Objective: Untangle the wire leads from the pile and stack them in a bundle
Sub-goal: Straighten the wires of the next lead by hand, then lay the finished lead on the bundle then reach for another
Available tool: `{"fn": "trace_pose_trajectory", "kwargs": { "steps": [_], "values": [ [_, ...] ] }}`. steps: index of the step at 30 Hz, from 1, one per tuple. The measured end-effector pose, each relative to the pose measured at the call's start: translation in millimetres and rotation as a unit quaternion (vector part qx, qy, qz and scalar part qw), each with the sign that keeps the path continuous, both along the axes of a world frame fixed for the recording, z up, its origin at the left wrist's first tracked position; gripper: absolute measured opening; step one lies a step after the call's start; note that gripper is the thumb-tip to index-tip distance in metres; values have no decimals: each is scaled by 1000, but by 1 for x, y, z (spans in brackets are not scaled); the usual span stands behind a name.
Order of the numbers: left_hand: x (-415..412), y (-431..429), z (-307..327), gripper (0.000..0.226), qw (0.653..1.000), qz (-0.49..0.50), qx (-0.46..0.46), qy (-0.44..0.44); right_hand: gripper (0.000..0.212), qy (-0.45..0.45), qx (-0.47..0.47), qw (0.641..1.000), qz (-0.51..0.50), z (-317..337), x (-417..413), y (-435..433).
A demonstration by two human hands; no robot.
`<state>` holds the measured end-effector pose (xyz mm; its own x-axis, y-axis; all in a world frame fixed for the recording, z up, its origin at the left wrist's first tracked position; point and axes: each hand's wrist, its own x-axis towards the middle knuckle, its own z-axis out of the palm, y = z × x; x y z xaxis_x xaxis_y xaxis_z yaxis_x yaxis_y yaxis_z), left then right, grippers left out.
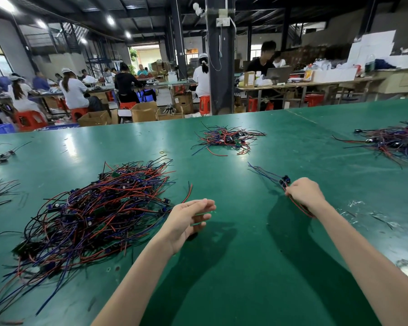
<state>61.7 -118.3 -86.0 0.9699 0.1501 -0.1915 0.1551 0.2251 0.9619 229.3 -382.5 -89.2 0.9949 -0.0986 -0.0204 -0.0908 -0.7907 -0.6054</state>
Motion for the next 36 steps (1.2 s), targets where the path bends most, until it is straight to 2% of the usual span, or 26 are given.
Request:
{"fn": "trace_pose_trajectory", "kwargs": {
  "steps": [6, 10, 12, 14, 17, 19, 22, 25, 28, 31, 34, 36],
  "values": [
    [-2, -2, 2, 17, 1000, 16, 23, -11, 16, -57, -111, 992, -13, 3, -9, -2],
    [-4, -9, -1, 15, 988, 8, 149, -44, 18, -132, -198, 971, -5, -3, -19, 7],
    [-5, -13, -4, 12, 973, 7, 216, -77, 24, -183, -194, 963, 28, -5, -28, 20],
    [-6, -14, -8, 10, 942, 23, 311, -121, 26, -216, -162, 957, 103, -5, -40, 36],
    [-8, -10, -9, 10, 877, 30, 442, -186, 26, -233, -79, 950, 192, -7, -58, 59],
    [-9, -8, -9, 11, 834, 21, 506, -218, 29, -230, -32, 951, 203, -10, -65, 68],
    [-11, -5, -9, 14, 777, 22, 586, -229, 28, -226, -20, 952, 205, -13, -71, 74],
    [-11, 1, 2, 17, 751, 71, 615, -229, 27, -230, -4, 954, 194, -13, -71, 72],
    [-8, 25, 34, 17, 735, 203, 593, -257, 27, -247, -8, 949, 197, -14, -71, 71],
    [5, 77, 75, 22, 727, 296, 592, -182, 25, -256, -47, 937, 231, -16, -72, 73],
    [25, 137, 102, 31, 715, 292, 634, -43, 22, -250, -80, 929, 263, -18, -70, 75],
    [35, 168, 104, 35, 693, 254, 674, 36, 20, -243, -104, 924, 278, -18, -69, 76]
  ]
}}
